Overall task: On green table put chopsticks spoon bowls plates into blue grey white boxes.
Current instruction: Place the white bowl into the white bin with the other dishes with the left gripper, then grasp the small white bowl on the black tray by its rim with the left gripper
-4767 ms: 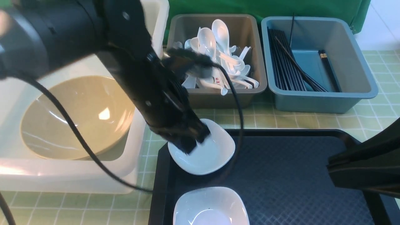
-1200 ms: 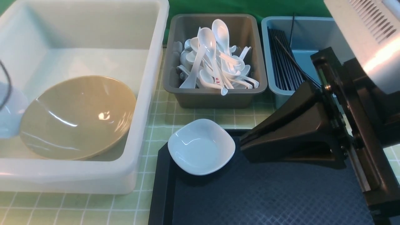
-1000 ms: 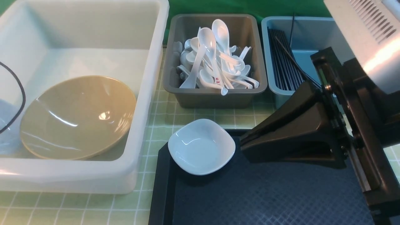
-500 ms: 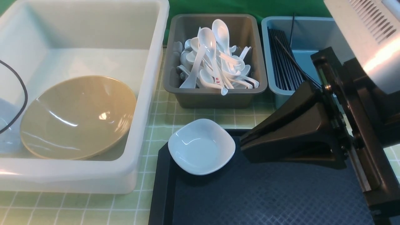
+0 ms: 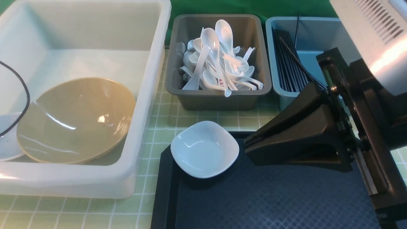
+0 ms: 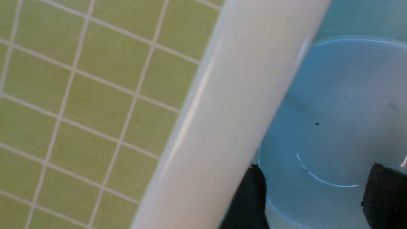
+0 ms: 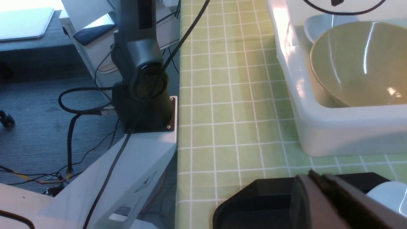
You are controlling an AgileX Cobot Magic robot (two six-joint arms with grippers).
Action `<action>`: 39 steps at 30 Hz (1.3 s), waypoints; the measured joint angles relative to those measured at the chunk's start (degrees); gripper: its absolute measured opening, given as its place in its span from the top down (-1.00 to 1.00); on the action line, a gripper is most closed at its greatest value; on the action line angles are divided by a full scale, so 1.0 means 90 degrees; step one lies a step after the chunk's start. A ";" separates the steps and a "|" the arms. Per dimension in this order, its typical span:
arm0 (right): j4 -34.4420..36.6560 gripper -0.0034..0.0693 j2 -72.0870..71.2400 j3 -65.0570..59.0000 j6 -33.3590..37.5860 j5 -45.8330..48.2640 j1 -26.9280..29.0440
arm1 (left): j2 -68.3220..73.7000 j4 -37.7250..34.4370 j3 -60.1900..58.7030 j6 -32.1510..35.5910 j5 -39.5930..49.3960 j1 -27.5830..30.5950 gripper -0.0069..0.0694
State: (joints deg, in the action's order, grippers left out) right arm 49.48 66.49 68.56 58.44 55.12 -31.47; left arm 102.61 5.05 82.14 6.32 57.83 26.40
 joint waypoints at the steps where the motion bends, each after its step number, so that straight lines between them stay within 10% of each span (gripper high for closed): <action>1: 0.0000 0.80 0.0000 0.0000 0.0000 0.0000 0.0000 | -0.0073 0.0095 0.0048 -0.0161 0.0087 0.0000 -0.37; 13: -0.0023 0.78 0.0000 0.0000 0.0000 -0.0033 0.0000 | -0.1318 -0.1645 0.1460 0.0379 0.0742 -0.0335 -0.41; 20: -0.1081 0.76 -0.0296 0.0000 -0.0773 -0.0062 0.0000 | -0.1490 -0.3160 0.1488 0.1865 0.1437 -0.2519 -0.41; 31: -0.2282 0.74 -0.1217 0.0000 -0.1820 0.0243 0.0000 | 0.0250 -0.2236 0.1435 0.2245 0.1457 -0.5828 -0.41; 39: -0.2457 0.71 -0.1394 0.0000 -0.2096 0.0363 0.0000 | 0.1302 -0.0841 0.1435 0.2433 0.1390 -0.6631 -0.41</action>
State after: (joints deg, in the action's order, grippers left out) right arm 27.36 53.94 68.56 39.58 58.38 -31.47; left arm 114.32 -2.52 95.05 28.22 70.34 -33.28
